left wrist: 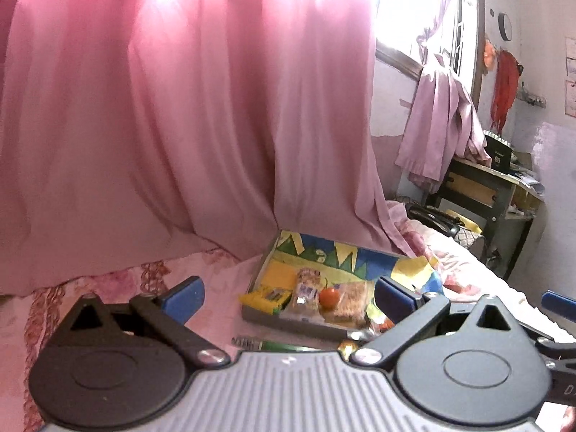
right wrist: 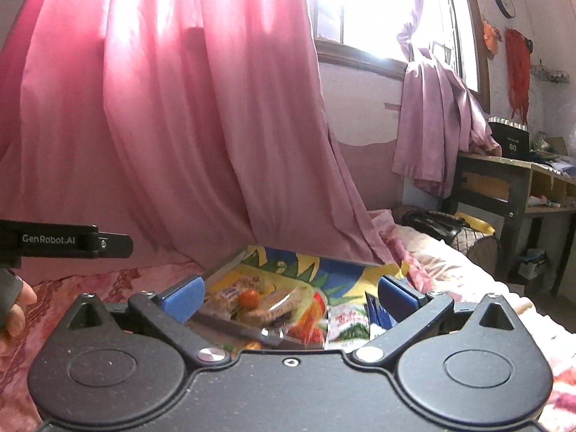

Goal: Organize snacks
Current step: 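Move both open tools back toward the gold pouch and green sausage stick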

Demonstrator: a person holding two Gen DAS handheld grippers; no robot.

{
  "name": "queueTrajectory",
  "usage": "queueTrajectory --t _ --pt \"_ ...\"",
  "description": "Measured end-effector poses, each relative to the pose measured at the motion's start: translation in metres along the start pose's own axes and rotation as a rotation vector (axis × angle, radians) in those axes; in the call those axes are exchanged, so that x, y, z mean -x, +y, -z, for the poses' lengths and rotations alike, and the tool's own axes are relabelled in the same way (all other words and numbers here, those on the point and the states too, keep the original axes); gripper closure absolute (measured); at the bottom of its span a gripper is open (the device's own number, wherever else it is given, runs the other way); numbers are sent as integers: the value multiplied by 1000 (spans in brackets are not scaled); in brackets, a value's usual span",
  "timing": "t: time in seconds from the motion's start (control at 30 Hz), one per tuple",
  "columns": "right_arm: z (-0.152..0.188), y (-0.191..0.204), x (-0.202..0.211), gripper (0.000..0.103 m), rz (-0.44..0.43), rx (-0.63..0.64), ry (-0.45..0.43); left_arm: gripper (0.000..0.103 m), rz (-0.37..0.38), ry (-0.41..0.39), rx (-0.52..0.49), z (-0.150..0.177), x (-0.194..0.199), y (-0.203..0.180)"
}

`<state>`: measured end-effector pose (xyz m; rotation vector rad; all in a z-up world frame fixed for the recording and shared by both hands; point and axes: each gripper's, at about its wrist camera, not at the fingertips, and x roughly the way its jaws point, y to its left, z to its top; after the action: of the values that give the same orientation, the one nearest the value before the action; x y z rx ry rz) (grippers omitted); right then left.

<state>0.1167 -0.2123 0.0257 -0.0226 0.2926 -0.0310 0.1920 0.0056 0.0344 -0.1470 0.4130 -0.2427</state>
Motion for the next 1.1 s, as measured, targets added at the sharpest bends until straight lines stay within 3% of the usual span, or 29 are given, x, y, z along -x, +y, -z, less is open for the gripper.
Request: queueTrajectory --t 0.57,1.1 --pt "26 2 76 1 -13 -5 77 0 -25 80 -114 49 61 -21" --pt "46 3 81 1 9 -36 215 0 -73 175 -160 68 73 -30"
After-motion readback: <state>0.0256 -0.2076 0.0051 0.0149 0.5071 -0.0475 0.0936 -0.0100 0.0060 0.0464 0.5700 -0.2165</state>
